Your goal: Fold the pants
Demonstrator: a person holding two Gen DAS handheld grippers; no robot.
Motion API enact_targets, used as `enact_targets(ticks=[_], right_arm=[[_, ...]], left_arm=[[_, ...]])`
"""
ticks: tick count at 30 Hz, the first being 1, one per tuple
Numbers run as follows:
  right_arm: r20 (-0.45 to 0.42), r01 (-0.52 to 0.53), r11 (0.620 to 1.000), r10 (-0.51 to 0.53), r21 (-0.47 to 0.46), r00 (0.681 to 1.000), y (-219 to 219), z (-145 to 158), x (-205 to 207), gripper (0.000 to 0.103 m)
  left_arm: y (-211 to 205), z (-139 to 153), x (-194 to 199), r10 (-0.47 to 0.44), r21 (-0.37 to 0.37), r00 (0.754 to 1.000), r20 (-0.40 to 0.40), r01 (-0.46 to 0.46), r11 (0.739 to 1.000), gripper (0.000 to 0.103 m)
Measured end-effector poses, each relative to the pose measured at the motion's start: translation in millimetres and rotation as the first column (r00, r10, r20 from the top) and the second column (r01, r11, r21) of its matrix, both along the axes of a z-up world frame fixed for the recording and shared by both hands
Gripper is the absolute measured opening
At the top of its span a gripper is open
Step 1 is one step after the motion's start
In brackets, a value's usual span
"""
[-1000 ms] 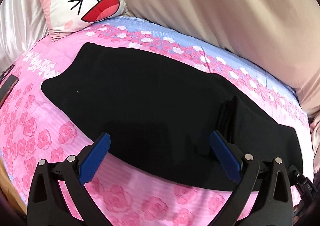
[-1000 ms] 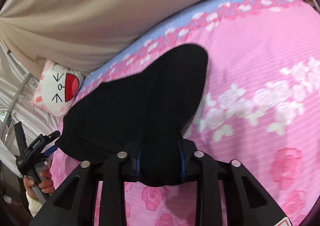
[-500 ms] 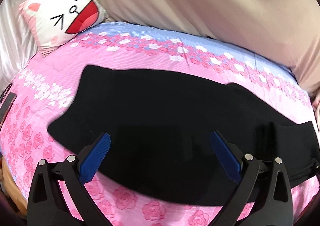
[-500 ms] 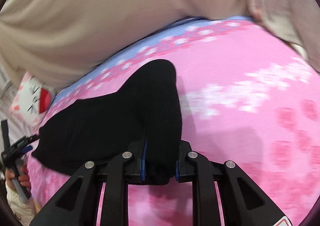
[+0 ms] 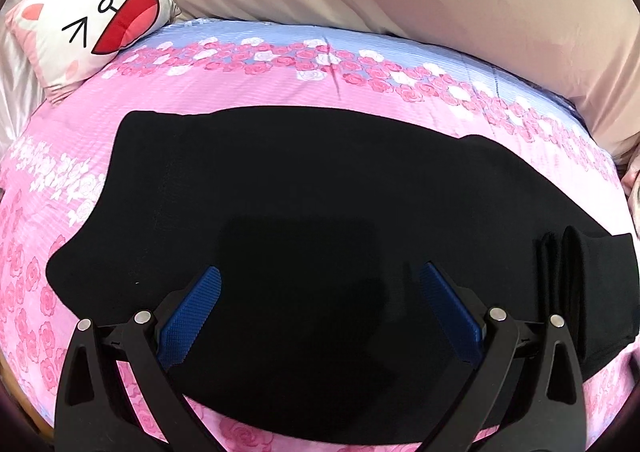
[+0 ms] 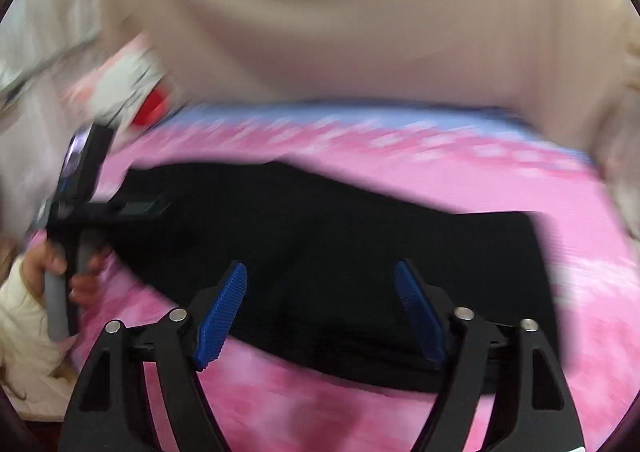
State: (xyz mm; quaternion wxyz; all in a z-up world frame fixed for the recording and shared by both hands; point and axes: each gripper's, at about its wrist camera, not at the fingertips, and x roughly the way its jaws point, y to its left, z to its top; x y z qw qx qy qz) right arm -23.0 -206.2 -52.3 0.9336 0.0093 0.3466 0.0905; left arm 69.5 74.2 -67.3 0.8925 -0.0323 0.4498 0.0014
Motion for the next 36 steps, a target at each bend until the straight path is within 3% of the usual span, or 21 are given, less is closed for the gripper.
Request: enact_targets(ticks=[3,5,6,7,8,9,11,14,17,19,23,25,28,30,32,35,36], right_arm=[[-0.082,-0.059,0.997,0.055,-0.053,0.995,33,-28,38,0.071],[-0.122,-0.039,0.997,0.031,-0.06,0.992,36,-42,55,0.067],[-0.128,-0.029,0.997,0.02,-0.069,0.992,38,-46,62,0.06],[-0.121,-0.018,0.998,0.01,-0.067,0.993,39,-43,63,0.034],[-0.116,-0.011,0.999,0.005,-0.051,0.993,39,-39,68,0.018],[-0.127,-0.01,1.0,0.008,-0.016,0.992,36,-35,70,0.012],[-0.116,0.024,1.0,-0.026,-0.013,0.993,42,-24,78,0.012],[-0.116,0.03,0.999,-0.033,-0.02,0.993,50,-23,88,0.011],[-0.109,0.054,0.997,-0.06,-0.055,0.992,57,-43,98,0.016],[-0.107,0.037,0.997,-0.044,-0.064,0.993,65,-36,95,0.044],[-0.021,0.006,1.0,-0.006,0.0,1.0,63,-5,70,0.057],[0.016,0.035,0.999,-0.035,0.009,0.999,57,5,58,0.078],[0.013,0.083,0.996,-0.083,0.019,0.996,46,10,55,0.078],[-0.01,0.121,0.992,-0.121,0.044,0.993,36,7,55,0.078],[-0.04,0.147,0.986,-0.144,0.081,0.989,27,4,54,0.078],[-0.065,0.193,0.97,-0.185,0.148,0.981,10,-1,47,0.078],[-0.069,0.209,0.966,-0.2,0.155,0.977,5,-2,45,0.078]], left_arm=[[24,6,-8,0.033,0.007,0.999,0.024,-0.033,0.999,0.098],[46,9,-10,0.075,0.0,0.997,0.03,-0.075,0.997,0.098],[56,9,-11,0.092,-0.006,0.995,0.032,-0.092,0.996,0.098],[70,8,-12,0.122,-0.017,0.992,0.033,-0.121,0.992,0.098],[81,7,-13,0.144,-0.026,0.989,0.033,-0.143,0.989,0.098],[92,5,-13,0.164,-0.033,0.986,0.034,-0.163,0.986,0.098],[106,3,-11,0.166,-0.064,0.986,0.026,-0.164,0.984,0.098],[111,6,-12,0.176,-0.04,0.983,0.054,-0.174,0.984,0.098],[116,10,-13,0.175,-0.027,0.982,0.071,-0.173,0.984,0.098],[128,14,-16,0.193,-0.049,0.978,0.074,-0.19,0.981,0.098],[171,21,-23,0.289,-0.141,0.955,0.064,-0.278,0.95,0.098],[196,13,-23,0.36,-0.188,0.932,0.031,-0.348,0.918,0.098],[213,-6,-17,0.365,-0.274,0.93,-0.052,-0.364,0.89,0.098],[206,-4,-16,0.357,-0.259,0.934,-0.023,-0.35,0.9,0.098],[194,-5,-8,0.283,-0.295,0.958,-0.04,-0.282,0.913,0.098],[177,-5,1,0.254,-0.236,0.967,-0.027,-0.253,0.938,0.097],[172,-5,4,0.253,-0.214,0.967,-0.025,-0.252,0.944,0.09]])
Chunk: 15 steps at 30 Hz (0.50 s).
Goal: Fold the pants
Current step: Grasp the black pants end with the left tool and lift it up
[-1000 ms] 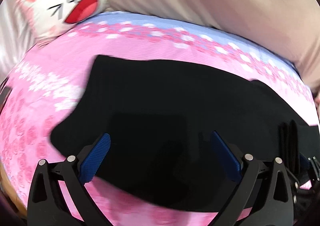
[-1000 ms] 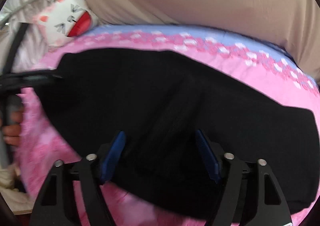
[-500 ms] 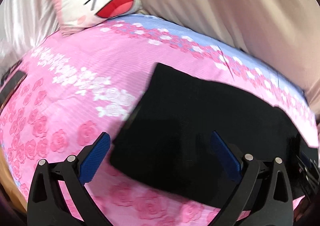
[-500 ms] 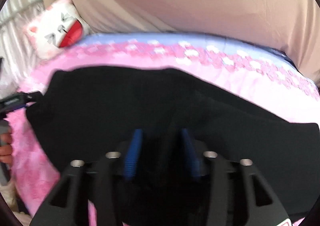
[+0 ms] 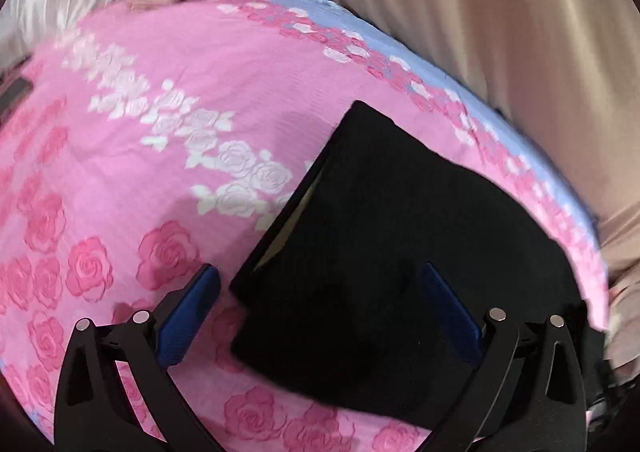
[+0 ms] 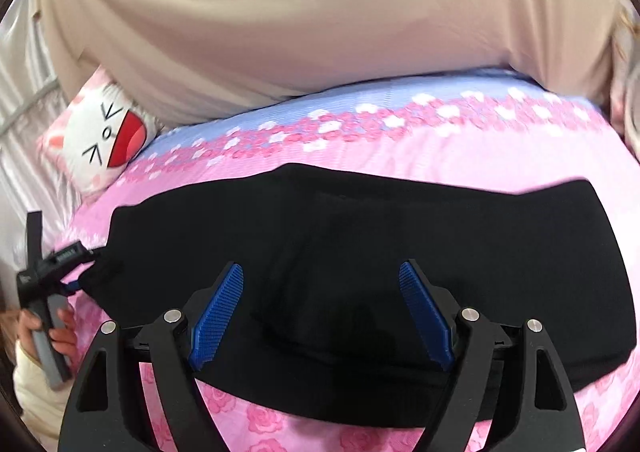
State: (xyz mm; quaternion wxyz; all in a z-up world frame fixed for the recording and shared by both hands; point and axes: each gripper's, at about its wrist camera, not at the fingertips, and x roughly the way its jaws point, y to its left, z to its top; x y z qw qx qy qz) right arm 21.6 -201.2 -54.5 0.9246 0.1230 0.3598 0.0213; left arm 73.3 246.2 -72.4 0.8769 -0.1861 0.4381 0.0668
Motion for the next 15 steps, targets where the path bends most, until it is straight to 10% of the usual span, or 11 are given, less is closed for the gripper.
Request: enact_targets(ticks=[1,3,5,15], right_arm=[[0.0,0.019,1.0,-0.019,0.003,1.0,-5,-1,-3,0.078],[0.002,0.054,0.999,-0.054,0.011,0.999,-15,-1,-7,0.078],[0.002,0.086,0.996,-0.086,0.033,0.996,-27,-2,-11,0.079],[-0.021,0.211,0.963,-0.211,0.167,0.977,-86,-20,-30,0.08]], left_arm=[[-5,1,1,-0.002,0.023,1.0,0.002,0.002,1.0,0.085],[-7,2,4,0.014,0.056,1.0,0.004,-0.014,0.998,0.044],[-1,2,6,-0.012,-0.053,1.0,0.007,0.012,0.999,0.033],[-64,64,2,-0.125,0.071,0.982,0.143,0.116,0.991,0.025]])
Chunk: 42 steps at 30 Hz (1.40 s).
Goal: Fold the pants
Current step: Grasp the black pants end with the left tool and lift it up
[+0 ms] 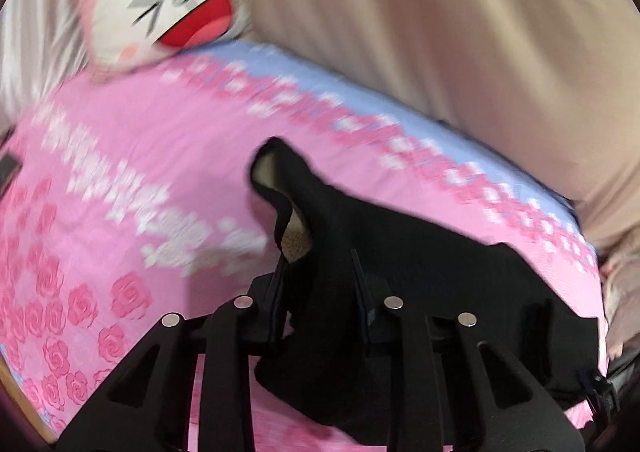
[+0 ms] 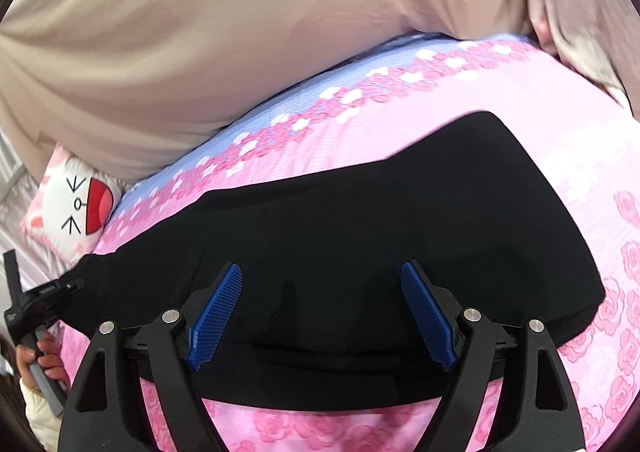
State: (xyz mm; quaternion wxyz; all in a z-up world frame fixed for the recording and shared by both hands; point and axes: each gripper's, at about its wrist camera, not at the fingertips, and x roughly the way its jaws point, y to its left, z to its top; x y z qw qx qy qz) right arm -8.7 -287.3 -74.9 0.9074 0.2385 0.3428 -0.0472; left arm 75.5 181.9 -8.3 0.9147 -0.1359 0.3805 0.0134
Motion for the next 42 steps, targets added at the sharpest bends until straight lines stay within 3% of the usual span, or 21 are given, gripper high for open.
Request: enact_targets(ticks=[8,12,17,31,35,39,42], right_arm=[[0.037,0.016,1.0,-0.017,0.022,0.999,-20,-6,-12,0.08],[0.059,0.017,0.999,-0.015,-0.029,0.998,-24,-5,-16,0.08],[0.115,0.004,1.0,-0.006,0.015,0.993,-34,-6,-24,0.08],[0.173,0.153,0.987,-0.16,0.05,0.972,-97,-2,-80,0.083],[0.186,0.168,0.977,-0.191,0.13,0.964,-115,-10,-92,0.083],[0.194,0.167,0.961,-0.211,0.222,0.958,-130,-18,-96,0.083],[0.205,0.163,0.959,-0.212,0.23,0.955,-132,-18,-99,0.083]], left_arm=[[-102,48,-4,-0.212,0.077,0.971,0.108,0.204,0.976,0.025],[-157,57,-7,-0.318,0.109,0.94,0.121,0.306,0.946,0.025],[-216,58,-16,-0.431,0.142,0.895,0.114,0.414,0.899,0.025],[-367,20,-37,-0.647,0.205,0.762,-0.013,0.636,0.744,0.025],[-396,1,-43,-0.671,0.219,0.739,-0.056,0.665,0.714,0.026],[-417,-23,-41,-0.668,0.237,0.735,-0.115,0.674,0.7,0.026],[-425,-42,-41,-0.662,0.254,0.735,-0.148,0.675,0.693,0.027]])
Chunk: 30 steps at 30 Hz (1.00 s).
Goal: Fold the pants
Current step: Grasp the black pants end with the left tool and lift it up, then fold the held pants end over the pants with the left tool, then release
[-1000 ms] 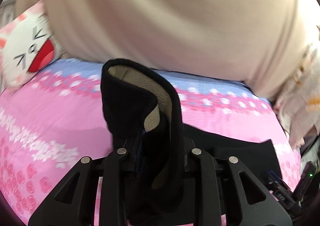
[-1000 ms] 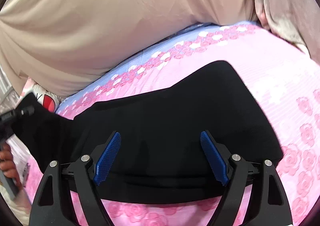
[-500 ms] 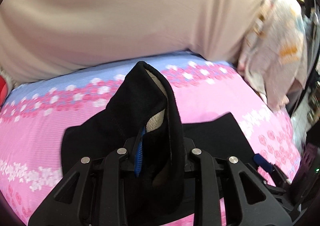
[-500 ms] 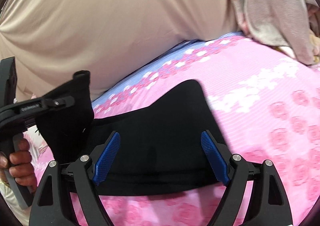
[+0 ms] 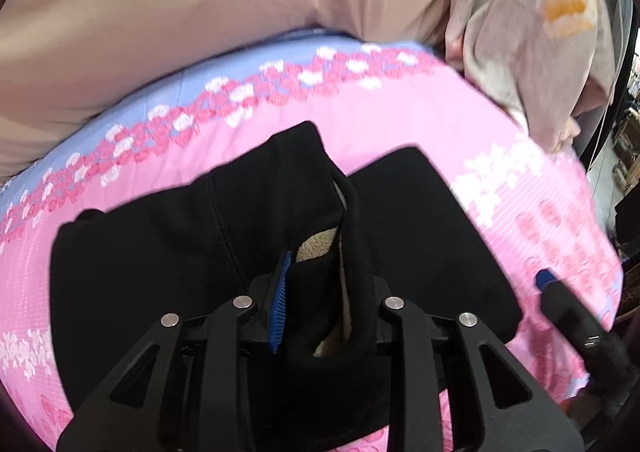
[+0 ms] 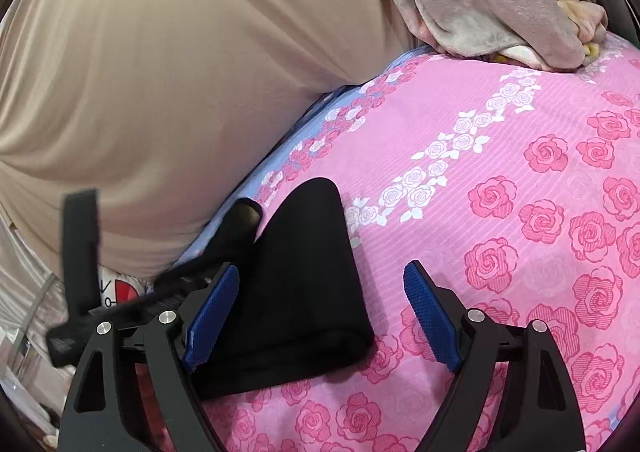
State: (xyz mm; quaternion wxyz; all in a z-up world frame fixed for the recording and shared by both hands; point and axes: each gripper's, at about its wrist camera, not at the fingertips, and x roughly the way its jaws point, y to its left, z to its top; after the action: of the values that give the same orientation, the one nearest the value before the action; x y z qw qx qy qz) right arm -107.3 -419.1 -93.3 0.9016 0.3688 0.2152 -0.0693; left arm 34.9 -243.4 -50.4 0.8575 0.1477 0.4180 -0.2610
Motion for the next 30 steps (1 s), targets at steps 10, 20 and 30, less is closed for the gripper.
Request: enact_targets(ticks=[10,20,30], right_arm=[[-0.017,0.031,0.993,-0.034,-0.112,0.999,11,14,1,0.083],[-0.163,-0.291,0.954,0.276,-0.073,0.947,63,23,79,0.086],[-0.155,-0.325,0.937,0.305,-0.126,0.94,110,32,105,0.015]], left_arm=[[50,49,-19,-0.006,-0.163,0.999,0.036,0.012,0.986,0.073],[211,63,10,0.332,-0.227,0.942,0.05,-0.313,0.922,0.09],[269,25,26,0.393,-0.225,0.917,-0.075,-0.399,0.889,0.09]])
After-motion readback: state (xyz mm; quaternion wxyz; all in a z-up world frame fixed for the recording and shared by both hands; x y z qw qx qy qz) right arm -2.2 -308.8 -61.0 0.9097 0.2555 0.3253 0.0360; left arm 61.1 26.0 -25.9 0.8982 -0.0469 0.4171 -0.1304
